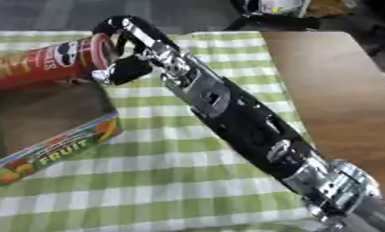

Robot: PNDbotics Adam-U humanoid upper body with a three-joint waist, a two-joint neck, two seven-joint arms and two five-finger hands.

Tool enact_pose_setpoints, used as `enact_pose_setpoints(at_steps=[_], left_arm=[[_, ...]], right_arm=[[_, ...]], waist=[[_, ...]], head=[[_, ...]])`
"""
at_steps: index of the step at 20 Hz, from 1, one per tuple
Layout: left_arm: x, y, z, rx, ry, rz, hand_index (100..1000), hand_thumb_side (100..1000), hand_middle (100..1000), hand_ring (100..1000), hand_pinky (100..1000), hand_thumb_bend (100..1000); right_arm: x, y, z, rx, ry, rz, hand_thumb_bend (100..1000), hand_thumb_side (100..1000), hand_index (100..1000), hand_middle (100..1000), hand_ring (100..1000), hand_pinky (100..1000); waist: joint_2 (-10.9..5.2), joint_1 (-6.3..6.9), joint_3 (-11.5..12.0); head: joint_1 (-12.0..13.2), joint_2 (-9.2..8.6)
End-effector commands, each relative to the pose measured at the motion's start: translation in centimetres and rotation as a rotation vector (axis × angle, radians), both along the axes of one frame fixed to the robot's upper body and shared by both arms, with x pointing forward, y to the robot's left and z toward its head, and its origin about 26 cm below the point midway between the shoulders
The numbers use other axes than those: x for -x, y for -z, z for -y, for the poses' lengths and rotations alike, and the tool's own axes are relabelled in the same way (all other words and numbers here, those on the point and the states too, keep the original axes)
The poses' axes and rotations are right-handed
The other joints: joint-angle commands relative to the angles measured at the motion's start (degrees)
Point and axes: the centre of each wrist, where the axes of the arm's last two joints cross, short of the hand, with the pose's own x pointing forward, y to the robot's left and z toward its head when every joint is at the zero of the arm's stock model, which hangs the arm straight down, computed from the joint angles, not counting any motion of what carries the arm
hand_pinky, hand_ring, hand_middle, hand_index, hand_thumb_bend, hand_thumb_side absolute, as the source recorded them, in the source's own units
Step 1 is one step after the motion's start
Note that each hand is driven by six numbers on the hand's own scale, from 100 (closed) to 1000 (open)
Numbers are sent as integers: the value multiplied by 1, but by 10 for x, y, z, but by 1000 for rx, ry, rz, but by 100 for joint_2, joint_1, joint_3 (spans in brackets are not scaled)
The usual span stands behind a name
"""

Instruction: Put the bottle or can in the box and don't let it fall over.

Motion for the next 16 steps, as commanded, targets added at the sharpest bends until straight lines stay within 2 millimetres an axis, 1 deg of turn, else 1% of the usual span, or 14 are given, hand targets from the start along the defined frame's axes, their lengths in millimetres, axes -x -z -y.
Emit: enact_pose_setpoints(at_steps=[1, 2, 3, 4, 5, 6, 7, 8, 10, 12, 16], left_arm=[[1, -11, -2, -22, -4, 34, 705, 678, 546, 611, 609, 100], [1, -11, -2, -21, -4, 33, 705, 679, 546, 611, 609, 100], [1, -10, -2, -21, -5, 32, 705, 679, 546, 611, 609, 100], [1, -10, -3, -21, -6, 32, 705, 680, 546, 611, 609, 100], [1, -10, -3, -20, -8, 32, 705, 680, 546, 611, 609, 100], [0, -10, -3, -20, -9, 31, 705, 680, 546, 611, 609, 100], [0, -10, -3, -20, -10, 31, 705, 680, 546, 611, 609, 100], [0, -9, -3, -19, -10, 30, 705, 680, 546, 611, 609, 100], [0, -9, -3, -19, -9, 29, 705, 680, 546, 610, 609, 100], [0, -9, -3, -19, -9, 29, 705, 680, 546, 610, 609, 100], [1, -9, -4, -20, -14, 29, 705, 680, 545, 610, 609, 100]], right_arm=[[-4, -7, -4, 36, -9, 39, 458, 100, 558, 265, 411, 418], [-4, -5, -5, 51, -23, 35, 560, 100, 677, 458, 577, 571], [-3, -4, -5, 67, -43, 28, 540, 100, 735, 581, 717, 673], [-3, -5, -5, 81, -61, 26, 479, 201, 858, 750, 893, 800], [-2, -5, -3, 92, -73, 26, 456, 314, 898, 801, 947, 830], [-2, -6, -2, 100, -77, 29, 476, 524, 949, 866, 1000, 867], [-2, -7, 0, 107, -74, 35, 506, 604, 972, 895, 1000, 886], [-2, -9, 1, 112, -67, 41, 516, 623, 982, 904, 1000, 891], [-3, -11, 1, 115, -53, 50, 509, 624, 987, 908, 1000, 896], [-3, -12, 1, 114, -47, 54, 492, 603, 985, 906, 1000, 894], [-1, -18, 4, 83, -32, 65, 424, 499, 977, 893, 1000, 882]], waist=[[12, -39, 15], [13, -42, 15], [13, -44, 13], [12, -46, 9], [12, -47, 4], [12, -47, -3], [10, -47, -11], [9, -45, -17], [8, -38, -24], [8, -30, -30], [0, -25, -61]], head=[[-21, -75], [-21, -75], [-18, -75], [-12, -76], [-4, -78], [5, -76], [13, -74], [16, -72], [17, -76], [15, -75], [41, -72]])
